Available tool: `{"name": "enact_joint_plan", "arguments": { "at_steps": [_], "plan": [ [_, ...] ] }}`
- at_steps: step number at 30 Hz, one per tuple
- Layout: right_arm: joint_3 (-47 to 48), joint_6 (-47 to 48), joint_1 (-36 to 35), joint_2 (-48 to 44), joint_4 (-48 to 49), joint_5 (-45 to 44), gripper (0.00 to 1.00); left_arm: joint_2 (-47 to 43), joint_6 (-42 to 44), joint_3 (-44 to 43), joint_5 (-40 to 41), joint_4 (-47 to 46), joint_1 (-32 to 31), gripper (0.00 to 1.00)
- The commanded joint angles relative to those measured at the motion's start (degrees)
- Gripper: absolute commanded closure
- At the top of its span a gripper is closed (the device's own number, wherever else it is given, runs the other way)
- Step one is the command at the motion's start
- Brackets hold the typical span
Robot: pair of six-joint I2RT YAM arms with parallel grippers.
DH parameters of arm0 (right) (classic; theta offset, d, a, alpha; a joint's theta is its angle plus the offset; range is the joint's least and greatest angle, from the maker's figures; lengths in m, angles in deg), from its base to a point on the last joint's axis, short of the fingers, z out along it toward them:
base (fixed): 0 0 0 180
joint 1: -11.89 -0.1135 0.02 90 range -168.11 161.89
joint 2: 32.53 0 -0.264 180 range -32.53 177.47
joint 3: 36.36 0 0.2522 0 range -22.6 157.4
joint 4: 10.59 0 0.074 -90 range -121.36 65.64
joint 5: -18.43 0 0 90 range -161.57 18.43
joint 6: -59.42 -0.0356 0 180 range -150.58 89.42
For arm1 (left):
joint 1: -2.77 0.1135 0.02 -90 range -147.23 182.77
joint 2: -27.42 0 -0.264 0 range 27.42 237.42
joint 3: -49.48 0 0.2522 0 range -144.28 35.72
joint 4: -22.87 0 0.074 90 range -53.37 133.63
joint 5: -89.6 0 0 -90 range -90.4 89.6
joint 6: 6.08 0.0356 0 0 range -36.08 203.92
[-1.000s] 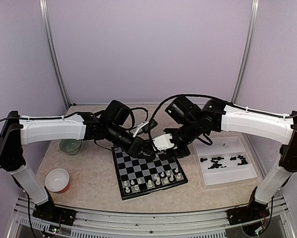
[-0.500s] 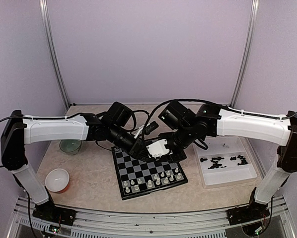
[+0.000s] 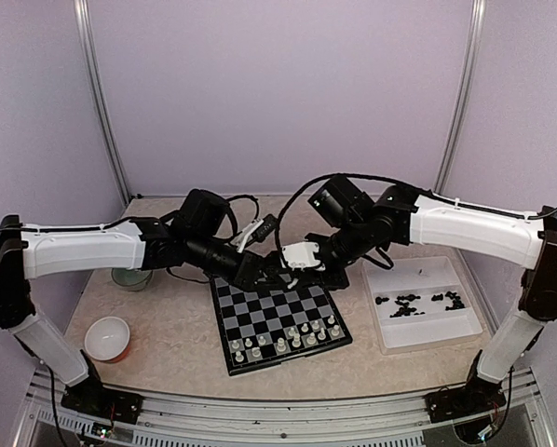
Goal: Set up the chess pieces on the board
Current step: Pass from the left arm to the right, then pass from the right arm to the left
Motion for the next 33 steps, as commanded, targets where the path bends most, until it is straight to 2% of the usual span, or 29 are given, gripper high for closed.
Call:
{"name": "enact_joint_plan", "arguments": {
  "at_steps": [1, 4, 6, 11, 19, 25, 33],
  "plan": [
    [0.67, -13.01, 8.26, -2.15, 4.49, 17.32, 0.94, -11.98, -2.71, 8.56, 13.25, -16.83, 0.45, 0.63],
    [-1.57, -24.03, 14.63, -2.60, 10.46, 34.73, 0.93, -18.47, -2.92, 16.95, 25.02, -30.68, -2.10, 0.60],
    [-1.76, -28.39, 16.47, -1.89, 12.26, 41.82, 0.93, -22.03, -1.70, 20.10, 29.61, -37.26, -4.21, 0.57],
    [-1.91, -35.14, 18.74, -1.01, 16.49, 51.91, 0.93, -18.78, 0.54, 16.24, 32.20, -37.05, -7.34, 0.54],
    [-2.39, -36.09, 18.93, -0.41, 17.23, 54.96, 0.91, -12.45, -0.27, 13.44, 30.41, -40.48, -8.42, 0.55],
    [-3.49, -35.64, 18.88, -0.81, 17.04, 55.43, 0.90, -9.61, 0.07, 10.89, 27.81, -40.35, -8.18, 0.63],
    [-4.05, -35.32, 18.90, -0.85, 17.07, 55.36, 0.89, -7.78, 0.29, 9.17, 25.07, -40.72, -7.99, 0.69]
  ]
}}
